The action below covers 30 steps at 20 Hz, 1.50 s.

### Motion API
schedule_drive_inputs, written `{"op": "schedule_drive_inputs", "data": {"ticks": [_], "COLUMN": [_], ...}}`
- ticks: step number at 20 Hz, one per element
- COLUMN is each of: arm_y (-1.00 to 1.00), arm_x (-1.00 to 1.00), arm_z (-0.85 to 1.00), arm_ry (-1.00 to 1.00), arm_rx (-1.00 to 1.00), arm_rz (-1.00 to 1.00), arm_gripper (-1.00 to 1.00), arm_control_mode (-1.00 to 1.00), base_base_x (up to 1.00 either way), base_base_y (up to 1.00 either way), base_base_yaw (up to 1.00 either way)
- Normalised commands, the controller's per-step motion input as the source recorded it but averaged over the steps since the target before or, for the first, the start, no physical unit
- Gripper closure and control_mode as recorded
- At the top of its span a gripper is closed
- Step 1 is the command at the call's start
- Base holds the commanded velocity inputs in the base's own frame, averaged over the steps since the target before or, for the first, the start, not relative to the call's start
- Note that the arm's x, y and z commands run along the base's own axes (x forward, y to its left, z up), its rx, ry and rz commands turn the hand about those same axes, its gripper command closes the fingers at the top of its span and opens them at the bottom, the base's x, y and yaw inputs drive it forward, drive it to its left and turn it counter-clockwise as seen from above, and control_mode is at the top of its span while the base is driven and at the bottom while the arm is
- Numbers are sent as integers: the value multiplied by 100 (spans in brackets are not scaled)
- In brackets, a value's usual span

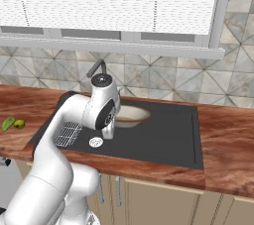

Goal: Remove the mango and pear from the sink. Then move the bowl and cup from the counter to the sink for washing.

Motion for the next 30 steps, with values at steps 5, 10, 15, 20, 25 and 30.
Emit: {"op": "schedule_drive_inputs", "data": {"ticks": [5,10,15,20,25,30], "arm_y": [43,34,29,31,25,18], "arm_x": [0,0,8,9,12,17], "arm_z": [0,-2,-11,-14,-20,-29], "arm_ry": [1,10,16,1,0,0], "arm_rx": [2,1,1,6,8,3], "arm_rz": [7,7,4,3,3,2], "arm_gripper": [100,100,100,100,100,100], "arm_control_mode": [-100,-100,-100,-100,-100,-100], "base_base_x": [0,0,0,0,0,0], "base_base_y": [0,0,0,0,0,0], "base_base_yaw": [0,0,0,0,0,0]}}
